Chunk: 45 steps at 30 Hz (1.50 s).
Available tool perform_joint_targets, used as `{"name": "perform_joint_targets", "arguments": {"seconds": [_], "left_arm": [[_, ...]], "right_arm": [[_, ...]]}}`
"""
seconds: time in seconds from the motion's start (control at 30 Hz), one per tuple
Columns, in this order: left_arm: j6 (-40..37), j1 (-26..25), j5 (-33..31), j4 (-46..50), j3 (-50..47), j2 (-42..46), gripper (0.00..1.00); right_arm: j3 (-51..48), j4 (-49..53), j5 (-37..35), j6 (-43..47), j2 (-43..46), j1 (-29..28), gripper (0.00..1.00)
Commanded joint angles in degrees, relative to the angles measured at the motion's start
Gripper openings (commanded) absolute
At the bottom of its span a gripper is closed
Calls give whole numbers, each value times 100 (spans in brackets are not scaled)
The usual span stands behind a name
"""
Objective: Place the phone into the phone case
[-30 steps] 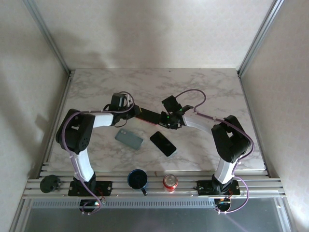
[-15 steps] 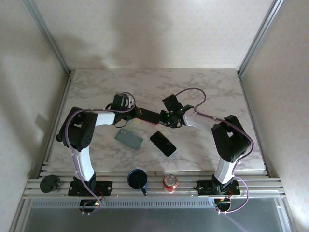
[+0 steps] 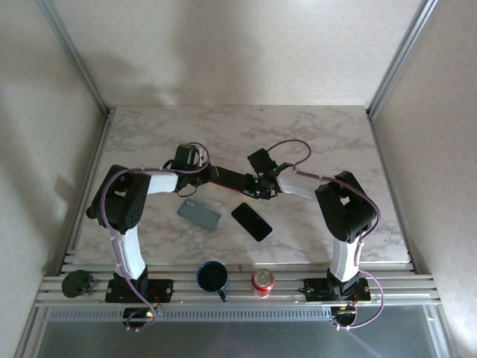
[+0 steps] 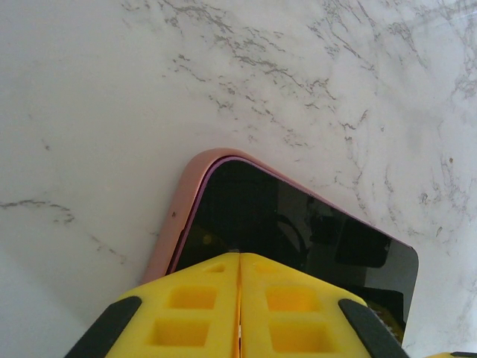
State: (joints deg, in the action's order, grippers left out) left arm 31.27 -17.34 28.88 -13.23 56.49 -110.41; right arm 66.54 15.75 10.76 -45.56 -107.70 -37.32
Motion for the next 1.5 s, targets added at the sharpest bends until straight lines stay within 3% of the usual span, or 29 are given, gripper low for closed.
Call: {"name": "perform_joint_targets", "arguments": {"seconds": [0.0,0.47,1.47], "left_arm": [[-68,-32,-137,111,-15,-95,8],[-86,-32,-126,128,-33,-68,7],[-58,-32,-67,76,-68,-94,7]], "right_arm": [[163,-27,111,97,-82,8,1],[316,33,73,84,-115,12,0],[835,1335,-472,57,-1428,-385,0]]}}
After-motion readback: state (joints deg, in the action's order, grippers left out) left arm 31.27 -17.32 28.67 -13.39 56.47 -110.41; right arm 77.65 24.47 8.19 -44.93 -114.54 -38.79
